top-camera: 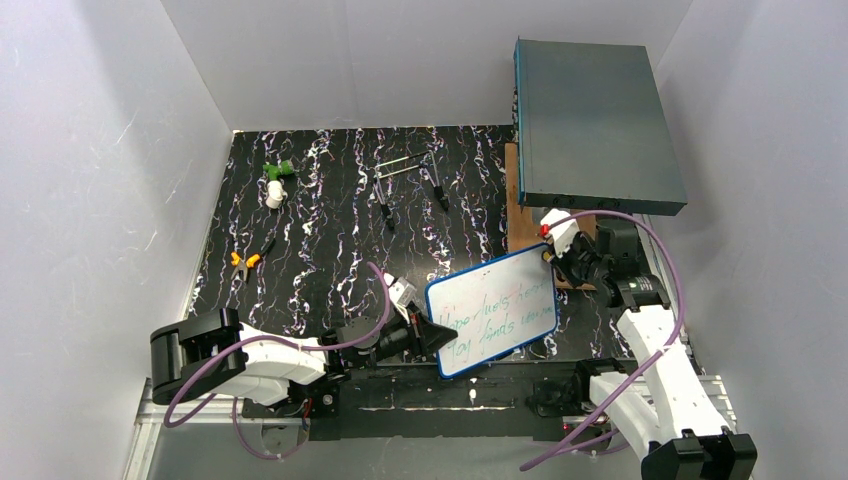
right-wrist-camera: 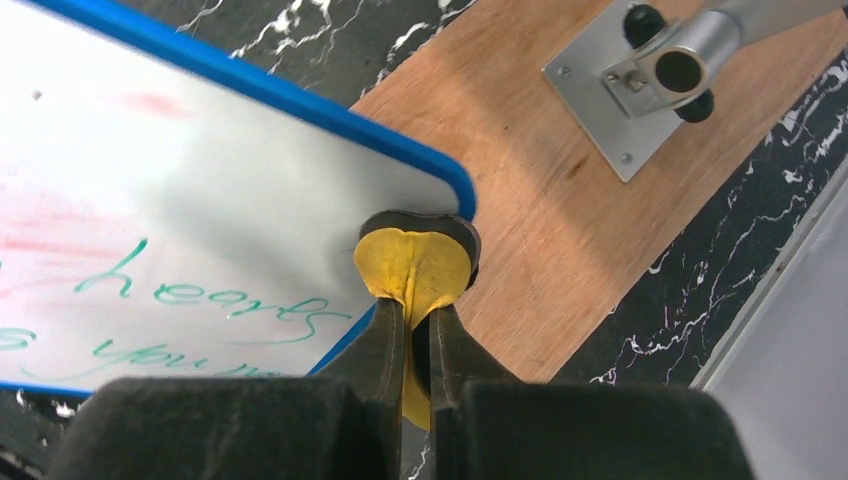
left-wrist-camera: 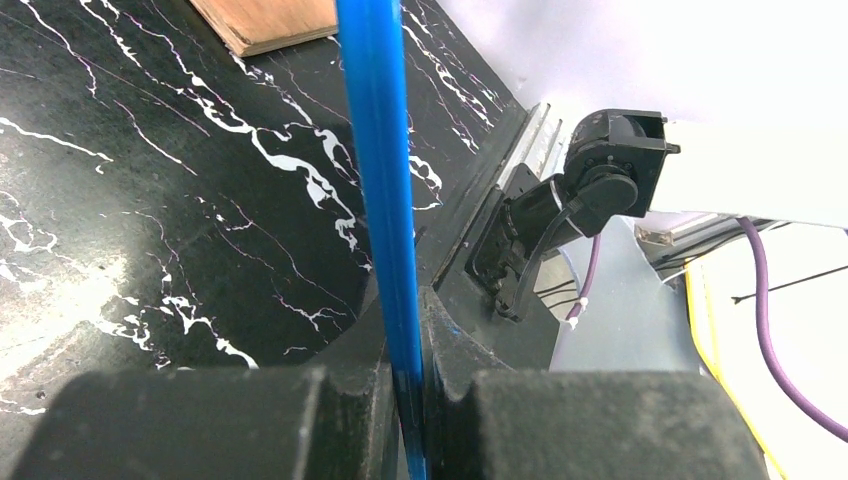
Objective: Erase the whiteboard
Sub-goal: Erase the whiteboard at the center of the board.
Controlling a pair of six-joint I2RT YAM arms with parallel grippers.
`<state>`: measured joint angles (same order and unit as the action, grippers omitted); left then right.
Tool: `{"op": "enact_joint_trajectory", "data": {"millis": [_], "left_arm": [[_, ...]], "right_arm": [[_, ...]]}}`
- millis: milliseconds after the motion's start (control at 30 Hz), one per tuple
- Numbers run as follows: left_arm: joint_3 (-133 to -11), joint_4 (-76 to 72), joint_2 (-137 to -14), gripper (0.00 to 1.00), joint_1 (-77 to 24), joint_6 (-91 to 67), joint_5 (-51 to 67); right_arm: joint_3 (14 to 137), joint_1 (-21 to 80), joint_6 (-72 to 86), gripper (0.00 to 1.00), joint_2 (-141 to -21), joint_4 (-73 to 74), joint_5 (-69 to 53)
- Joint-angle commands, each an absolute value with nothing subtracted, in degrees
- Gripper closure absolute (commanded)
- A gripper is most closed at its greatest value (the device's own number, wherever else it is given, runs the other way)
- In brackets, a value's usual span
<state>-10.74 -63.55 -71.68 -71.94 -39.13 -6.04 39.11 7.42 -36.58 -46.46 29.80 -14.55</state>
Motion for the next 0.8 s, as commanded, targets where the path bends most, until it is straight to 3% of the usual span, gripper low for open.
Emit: {"op": "enact_joint_trajectory", "data": {"millis": [0, 333, 533, 767], "left_arm": [[-11.61, -68.55, -70.9, 1.0, -73.21, -36.9, 3.06], [-12.42, -66.37, -70.16, 1.0, -73.19, -36.5, 3.73], [-12.73, -64.07, -68.63, 1.0, -73.13, -36.23, 3.87], [-13.09, -60.09, -65.86, 1.0, -72.65, -35.81, 3.99]], "right_arm": [[38.1, 7.51, -44.8, 0.99, -47.21, 40.15, -20.49], [39.16, 7.47, -43.63, 0.99, -47.87, 42.44, -24.78], [41.17, 7.47, -28.53, 0.99, -44.69, 26.76, -11.62], [38.67, 7.39, -25.86, 0.99, -44.15, 21.88, -3.64]]}}
